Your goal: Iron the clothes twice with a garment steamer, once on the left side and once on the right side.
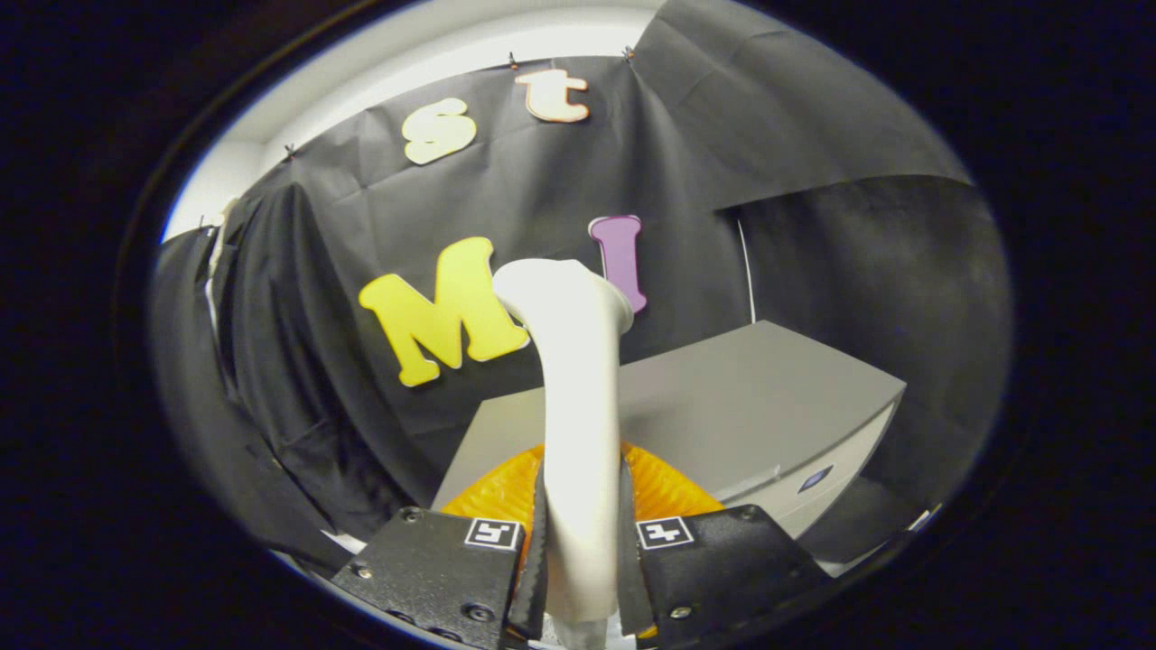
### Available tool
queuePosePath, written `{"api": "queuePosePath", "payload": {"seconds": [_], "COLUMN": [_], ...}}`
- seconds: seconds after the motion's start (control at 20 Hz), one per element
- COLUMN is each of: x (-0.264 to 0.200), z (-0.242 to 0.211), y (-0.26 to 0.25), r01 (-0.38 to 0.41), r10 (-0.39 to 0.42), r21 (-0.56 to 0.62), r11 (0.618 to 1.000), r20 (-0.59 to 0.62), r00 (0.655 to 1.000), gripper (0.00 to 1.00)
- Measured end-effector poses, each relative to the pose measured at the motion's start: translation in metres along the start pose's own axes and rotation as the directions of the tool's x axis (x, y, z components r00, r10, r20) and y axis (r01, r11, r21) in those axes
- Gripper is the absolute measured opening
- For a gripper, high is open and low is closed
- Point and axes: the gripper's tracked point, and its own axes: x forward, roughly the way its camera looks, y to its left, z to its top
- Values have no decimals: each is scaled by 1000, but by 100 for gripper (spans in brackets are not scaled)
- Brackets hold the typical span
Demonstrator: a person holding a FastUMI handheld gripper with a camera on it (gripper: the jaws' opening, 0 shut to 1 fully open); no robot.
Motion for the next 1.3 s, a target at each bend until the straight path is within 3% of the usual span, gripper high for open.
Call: {"api": "queuePosePath", "payload": {"seconds": [0.3,0.65,0.95,1.1,1.3], "x": [-78,-158,-197,-210,-223], "z": [-35,-75,-95,-103,-113], "y": [52,74,81,90,103], "r01": [-48,-25,12,-22,-129], "r10": [50,29,-6,30,137], "r21": [-44,-59,-60,-89,-149], "r11": [998,998,998,996,980], "r20": [57,65,97,87,47], "r00": [997,997,995,996,989], "gripper": [34,34,34,34,34]}}
